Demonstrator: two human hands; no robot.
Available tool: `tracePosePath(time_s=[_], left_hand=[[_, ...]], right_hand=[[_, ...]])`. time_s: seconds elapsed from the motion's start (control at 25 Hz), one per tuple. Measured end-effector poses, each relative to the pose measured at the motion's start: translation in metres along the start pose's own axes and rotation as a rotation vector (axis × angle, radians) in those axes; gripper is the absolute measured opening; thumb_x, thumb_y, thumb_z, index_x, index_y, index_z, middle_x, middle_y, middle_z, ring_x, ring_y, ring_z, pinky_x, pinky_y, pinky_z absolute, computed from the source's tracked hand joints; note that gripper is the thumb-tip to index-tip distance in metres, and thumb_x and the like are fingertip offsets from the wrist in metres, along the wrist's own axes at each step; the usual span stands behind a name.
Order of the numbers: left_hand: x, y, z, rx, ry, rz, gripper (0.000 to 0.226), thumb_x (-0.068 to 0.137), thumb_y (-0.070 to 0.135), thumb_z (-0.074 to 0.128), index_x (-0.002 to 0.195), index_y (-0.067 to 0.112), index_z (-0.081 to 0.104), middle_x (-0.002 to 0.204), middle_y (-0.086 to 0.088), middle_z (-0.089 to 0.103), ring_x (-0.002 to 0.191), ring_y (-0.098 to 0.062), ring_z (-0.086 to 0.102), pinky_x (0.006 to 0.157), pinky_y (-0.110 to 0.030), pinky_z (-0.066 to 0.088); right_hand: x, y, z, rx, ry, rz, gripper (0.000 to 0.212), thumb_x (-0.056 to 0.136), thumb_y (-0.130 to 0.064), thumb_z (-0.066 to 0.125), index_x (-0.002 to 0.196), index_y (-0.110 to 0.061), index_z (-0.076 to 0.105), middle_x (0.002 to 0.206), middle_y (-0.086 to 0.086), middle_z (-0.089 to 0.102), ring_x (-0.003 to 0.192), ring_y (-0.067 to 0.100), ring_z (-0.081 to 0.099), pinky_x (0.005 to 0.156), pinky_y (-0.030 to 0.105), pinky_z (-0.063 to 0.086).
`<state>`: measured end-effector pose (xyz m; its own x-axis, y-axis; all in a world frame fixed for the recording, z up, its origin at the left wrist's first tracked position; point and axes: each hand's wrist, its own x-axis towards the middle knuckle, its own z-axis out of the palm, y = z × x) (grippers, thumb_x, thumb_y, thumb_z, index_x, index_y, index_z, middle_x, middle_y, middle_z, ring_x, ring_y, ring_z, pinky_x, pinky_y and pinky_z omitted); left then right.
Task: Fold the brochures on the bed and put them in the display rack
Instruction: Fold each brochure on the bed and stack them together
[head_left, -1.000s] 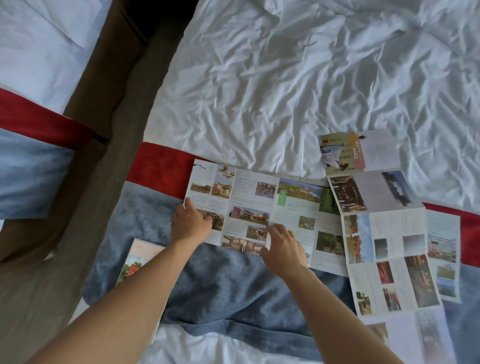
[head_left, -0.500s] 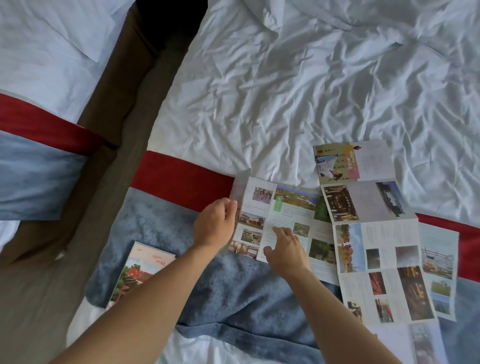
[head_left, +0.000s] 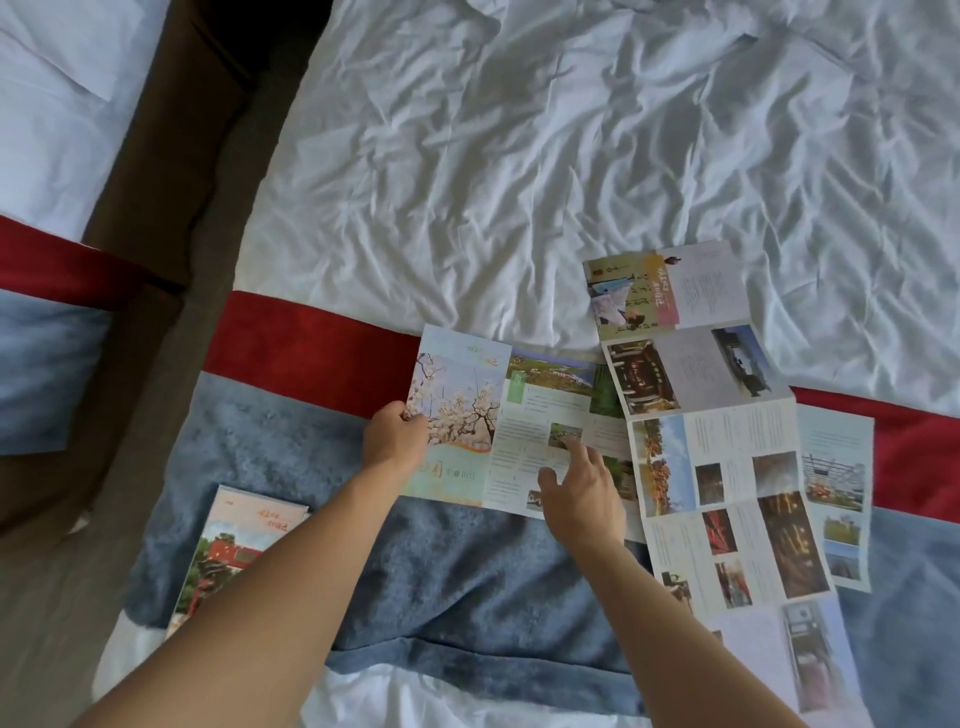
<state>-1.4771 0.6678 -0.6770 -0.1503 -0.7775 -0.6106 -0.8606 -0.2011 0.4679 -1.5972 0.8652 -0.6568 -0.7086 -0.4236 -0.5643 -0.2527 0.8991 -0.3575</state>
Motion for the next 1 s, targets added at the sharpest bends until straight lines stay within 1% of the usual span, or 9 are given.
tracePosePath(time_s=[0.04, 0.12, 0.28, 0.36, 0.44, 0.6, 0.84, 0.96, 1.0], left_hand=[[0.000, 0.000, -0.003, -0.009, 0.013, -0.016, 0.016, 0.090, 0.016, 0.047, 0.075, 0.014, 0.047, 0.075, -0.001, 0.054, 0.061, -0.018, 0.050, 0.049, -0.029, 0.033], [0.001, 0.000, -0.014, -0.011, 0.068, -0.055, 0.018, 0.091, 0.018, 0.044, 0.074, 0.015, 0.047, 0.078, -0.004, 0.054, 0.062, -0.018, 0.050, 0.050, -0.030, 0.032], [0.017, -0.012, -0.057, 0.058, 0.260, -0.105, 0.013, 0.091, 0.024, 0.045, 0.090, 0.014, 0.053, 0.084, -0.005, 0.055, 0.074, -0.029, 0.053, 0.064, -0.035, 0.038], [0.023, -0.018, -0.075, 0.045, 0.326, -0.106, 0.011, 0.089, 0.023, 0.045, 0.091, 0.014, 0.051, 0.083, -0.004, 0.055, 0.072, -0.029, 0.052, 0.061, -0.035, 0.036], [0.021, -0.016, -0.079, 0.000, 0.320, -0.086, 0.008, 0.085, 0.022, 0.045, 0.084, 0.015, 0.048, 0.078, -0.005, 0.055, 0.065, -0.025, 0.051, 0.054, -0.033, 0.033], [-0.002, 0.007, -0.051, -0.109, 0.167, 0.050, 0.009, 0.085, 0.019, 0.052, 0.078, 0.014, 0.053, 0.074, -0.004, 0.059, 0.067, -0.024, 0.055, 0.054, -0.033, 0.037], [-0.033, 0.040, 0.014, -0.028, -0.145, 0.091, 0.012, 0.091, 0.027, 0.057, 0.091, 0.016, 0.063, 0.085, 0.002, 0.065, 0.077, -0.016, 0.060, 0.059, -0.032, 0.039], [-0.039, 0.040, 0.041, 0.057, -0.241, 0.071, 0.014, 0.090, 0.028, 0.059, 0.086, 0.015, 0.056, 0.083, 0.004, 0.061, 0.070, -0.013, 0.053, 0.058, -0.031, 0.037], [-0.042, 0.040, 0.047, 0.061, -0.278, 0.058, 0.013, 0.090, 0.029, 0.060, 0.096, 0.018, 0.058, 0.092, 0.005, 0.061, 0.075, -0.014, 0.053, 0.060, -0.029, 0.037]], right_hand=[[0.001, -0.004, 0.000, 0.020, 0.005, -0.001, 0.056, 0.097, -0.036, 0.053, 0.148, -0.020, 0.038, 0.147, 0.003, 0.048, 0.125, 0.027, 0.054, 0.089, 0.044, 0.051], [0.002, -0.014, 0.001, 0.041, 0.006, -0.022, 0.054, 0.098, -0.038, 0.052, 0.148, -0.020, 0.039, 0.145, 0.005, 0.049, 0.124, 0.028, 0.054, 0.091, 0.044, 0.050], [0.002, -0.034, 0.003, 0.031, -0.032, -0.029, 0.057, 0.098, -0.039, 0.049, 0.150, -0.020, 0.035, 0.147, 0.006, 0.047, 0.128, 0.029, 0.049, 0.095, 0.044, 0.047], [0.000, -0.041, 0.006, 0.034, -0.056, -0.025, 0.059, 0.098, -0.039, 0.048, 0.152, -0.021, 0.033, 0.149, 0.006, 0.045, 0.130, 0.029, 0.048, 0.093, 0.045, 0.048], [-0.002, -0.045, 0.008, 0.040, -0.075, -0.024, 0.060, 0.098, -0.040, 0.048, 0.152, -0.021, 0.032, 0.151, 0.006, 0.044, 0.133, 0.028, 0.046, 0.097, 0.045, 0.047], [-0.003, -0.042, 0.006, 0.046, -0.049, -0.008, 0.057, 0.099, -0.043, 0.042, 0.151, -0.020, 0.034, 0.150, 0.008, 0.045, 0.131, 0.028, 0.047, 0.100, 0.045, 0.044], [0.003, -0.011, -0.014, 0.208, 0.102, 0.137, 0.053, 0.101, -0.034, 0.035, 0.148, -0.010, 0.037, 0.149, 0.016, 0.043, 0.132, 0.032, 0.041, 0.107, 0.046, 0.035], [0.007, 0.003, -0.020, 0.222, 0.099, 0.142, 0.036, 0.102, -0.029, 0.036, 0.127, -0.008, 0.050, 0.139, 0.018, 0.050, 0.123, 0.035, 0.047, 0.103, 0.051, 0.042], [0.007, 0.004, -0.022, 0.235, 0.084, 0.158, 0.029, 0.102, -0.029, 0.034, 0.118, -0.011, 0.051, 0.138, 0.017, 0.051, 0.121, 0.034, 0.049, 0.101, 0.054, 0.044]])
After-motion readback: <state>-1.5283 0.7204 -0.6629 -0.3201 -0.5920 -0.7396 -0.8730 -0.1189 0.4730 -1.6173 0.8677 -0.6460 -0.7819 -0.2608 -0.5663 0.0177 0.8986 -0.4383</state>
